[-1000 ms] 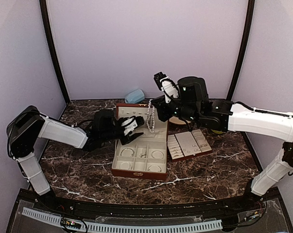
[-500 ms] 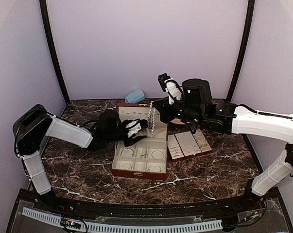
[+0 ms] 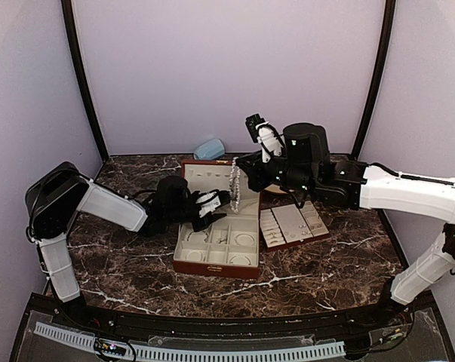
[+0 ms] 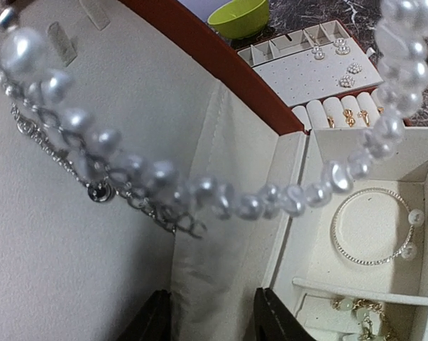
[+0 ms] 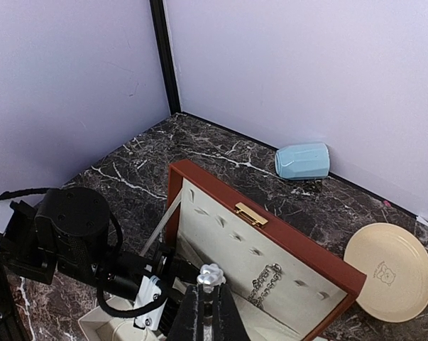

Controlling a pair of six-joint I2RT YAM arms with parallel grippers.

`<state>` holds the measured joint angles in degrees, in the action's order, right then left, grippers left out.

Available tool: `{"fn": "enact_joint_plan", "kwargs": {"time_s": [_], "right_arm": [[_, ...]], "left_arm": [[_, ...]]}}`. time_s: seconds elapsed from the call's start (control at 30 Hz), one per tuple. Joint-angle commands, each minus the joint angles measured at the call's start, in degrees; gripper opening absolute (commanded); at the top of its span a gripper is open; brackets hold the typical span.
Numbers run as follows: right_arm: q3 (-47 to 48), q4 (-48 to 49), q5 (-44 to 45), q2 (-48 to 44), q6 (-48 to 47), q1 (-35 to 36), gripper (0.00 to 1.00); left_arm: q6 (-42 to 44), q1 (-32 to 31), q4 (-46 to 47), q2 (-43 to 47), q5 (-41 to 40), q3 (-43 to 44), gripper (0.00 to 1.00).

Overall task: Organize the mixed jewelry
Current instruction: Open the compartment pouch of the jewelry box.

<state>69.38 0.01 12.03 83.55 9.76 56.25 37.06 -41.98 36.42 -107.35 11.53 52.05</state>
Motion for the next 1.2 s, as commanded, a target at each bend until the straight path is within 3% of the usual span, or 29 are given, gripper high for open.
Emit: {"fn": "enact_joint_plan", "kwargs": {"time_s": [0.0, 0.77, 1.17], "right_arm": [[-0.43, 2.53, 0.04, -1.69, -0.35, -0.35, 0.00], [5.05, 4.71, 0.62, 5.82, -7.98, -1.22, 0.00], [5.99, 8.58, 0.37, 8.84, -14.41, -1.72, 0.00]], "left_arm": [[-0.52, 0.02, -1.16, 0.03, -1.33, -0.83, 0.33], [-2.47, -1.21, 1.11, 2.94, -1.79, -4.26, 0.01], [-2.22, -1.42, 1.54, 3.93, -0.38, -5.52, 0.00]]}}
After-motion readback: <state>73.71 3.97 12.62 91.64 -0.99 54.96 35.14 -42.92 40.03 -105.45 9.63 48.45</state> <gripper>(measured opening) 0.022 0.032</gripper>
